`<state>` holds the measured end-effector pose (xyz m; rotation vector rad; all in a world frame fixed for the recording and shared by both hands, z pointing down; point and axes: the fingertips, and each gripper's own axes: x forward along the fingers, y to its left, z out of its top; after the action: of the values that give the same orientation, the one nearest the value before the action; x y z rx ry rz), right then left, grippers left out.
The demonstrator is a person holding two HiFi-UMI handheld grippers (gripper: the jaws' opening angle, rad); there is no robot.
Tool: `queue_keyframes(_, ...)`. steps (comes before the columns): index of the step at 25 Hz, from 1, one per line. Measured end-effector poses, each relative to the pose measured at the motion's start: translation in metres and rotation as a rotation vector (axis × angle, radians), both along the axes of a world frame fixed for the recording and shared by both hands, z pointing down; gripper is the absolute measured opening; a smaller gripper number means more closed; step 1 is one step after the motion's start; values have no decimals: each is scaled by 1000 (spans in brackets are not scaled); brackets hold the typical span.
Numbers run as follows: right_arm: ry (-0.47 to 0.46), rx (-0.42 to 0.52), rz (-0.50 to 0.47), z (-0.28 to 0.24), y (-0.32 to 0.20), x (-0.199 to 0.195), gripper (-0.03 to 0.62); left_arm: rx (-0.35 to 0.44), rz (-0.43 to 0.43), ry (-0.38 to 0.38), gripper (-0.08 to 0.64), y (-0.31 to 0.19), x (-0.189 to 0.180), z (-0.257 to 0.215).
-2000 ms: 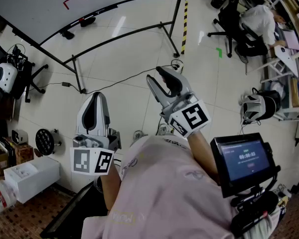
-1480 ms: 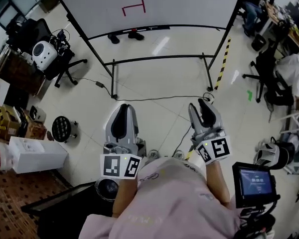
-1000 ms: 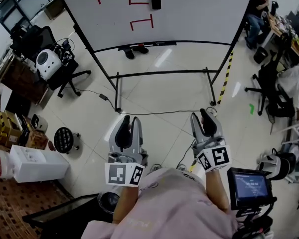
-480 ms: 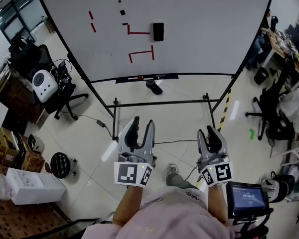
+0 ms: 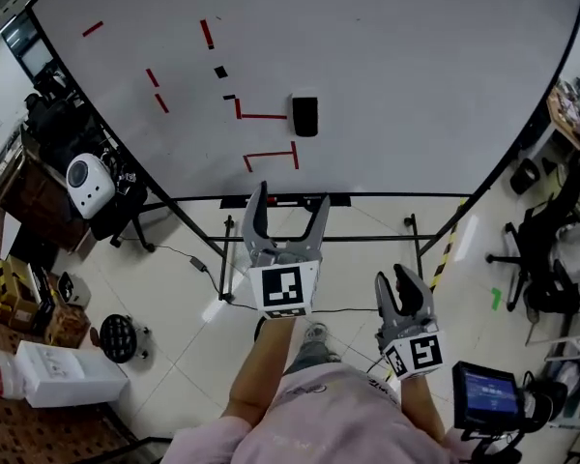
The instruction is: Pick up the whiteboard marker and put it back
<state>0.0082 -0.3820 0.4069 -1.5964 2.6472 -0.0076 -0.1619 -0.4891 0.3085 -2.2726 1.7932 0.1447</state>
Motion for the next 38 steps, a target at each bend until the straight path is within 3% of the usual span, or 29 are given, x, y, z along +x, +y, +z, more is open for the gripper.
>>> queue_keyframes(4,17,-15,43,2,-47,11,123,44,-79,-63,471,-89,10,-13)
queue_keyframes(6,31,-8,83,-3,-66,22,123,45,-105,-81,477,-131,13,-13)
queue_keyframes(11,61,-38,168,2,-101,47,123,-54,-121,-97,476,-213,16,15)
queue_keyframes(12,68,-47,179,4,-105,50,122,-58,-123,-91,442,-219,14,21)
queue_keyframes(13,73,-55,189,7,-109,52,116,-48,-125,-77,302,-223,11,23)
queue_keyframes(14,78,-62,197,10,-112,54,108,-26,-122,-59,255,-224,9,23)
queue_keyframes(21,83,-81,224,19,-125,62,101,24,-105,26,247,-217,0,21)
queue_keyframes(24,75,-73,217,17,-118,64,101,59,-105,64,245,-191,-7,8)
queue_keyframes(29,45,-27,168,6,-75,65,100,95,-102,54,245,-104,-6,-7)
queue_keyframes(38,11,33,44,18,132,96,98,159,-122,77,245,169,37,-15)
